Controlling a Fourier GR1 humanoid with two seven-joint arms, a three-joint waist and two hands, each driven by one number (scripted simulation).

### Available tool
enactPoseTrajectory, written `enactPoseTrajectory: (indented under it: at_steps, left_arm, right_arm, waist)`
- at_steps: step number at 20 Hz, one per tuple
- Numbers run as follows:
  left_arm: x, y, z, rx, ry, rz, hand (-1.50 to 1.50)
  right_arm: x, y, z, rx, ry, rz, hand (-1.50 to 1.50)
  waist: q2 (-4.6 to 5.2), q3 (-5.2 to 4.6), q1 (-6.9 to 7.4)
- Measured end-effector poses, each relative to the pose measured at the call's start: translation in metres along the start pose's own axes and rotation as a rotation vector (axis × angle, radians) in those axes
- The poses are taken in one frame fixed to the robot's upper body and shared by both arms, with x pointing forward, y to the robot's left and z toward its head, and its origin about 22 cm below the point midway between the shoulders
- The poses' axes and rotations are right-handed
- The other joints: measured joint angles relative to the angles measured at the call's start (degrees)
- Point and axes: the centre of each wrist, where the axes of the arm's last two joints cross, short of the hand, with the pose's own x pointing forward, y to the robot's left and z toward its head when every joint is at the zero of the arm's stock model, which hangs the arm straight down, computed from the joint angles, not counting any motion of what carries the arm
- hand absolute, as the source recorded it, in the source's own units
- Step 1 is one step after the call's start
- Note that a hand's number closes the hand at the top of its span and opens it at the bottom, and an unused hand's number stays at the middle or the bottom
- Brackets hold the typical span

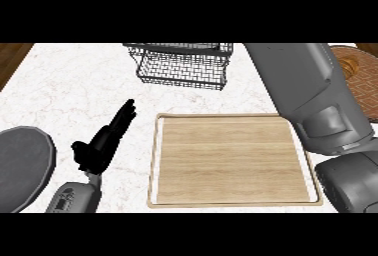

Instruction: Pick the can from the tray and place it in the tiered basket

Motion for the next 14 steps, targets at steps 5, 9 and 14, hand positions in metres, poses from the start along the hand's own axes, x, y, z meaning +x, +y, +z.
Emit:
enactPoseTrajectory:
  at_steps: [5, 9, 14]
  left_arm:
    - [0.007, -0.008, -0.007, -0.02, -0.01, -0.001, 0.0]
    - [0.008, -0.011, -0.01, -0.027, -0.012, -0.004, 0.0]
    - [0.003, -0.008, -0.007, -0.022, -0.005, -0.004, 0.0]
  right_arm:
    - [0.002, 0.031, -0.004, 0.014, 0.001, -0.009, 1.5]
    - [0.0, 0.043, -0.006, 0.041, -0.002, -0.045, 1.5]
    - [0.003, 0.054, -0.006, 0.091, 0.017, -0.127, 1.5]
  waist:
    - [0.3, 0.0, 0.71]
    - [0.52, -0.01, 1.1]
    - [0.48, -0.01, 1.3]
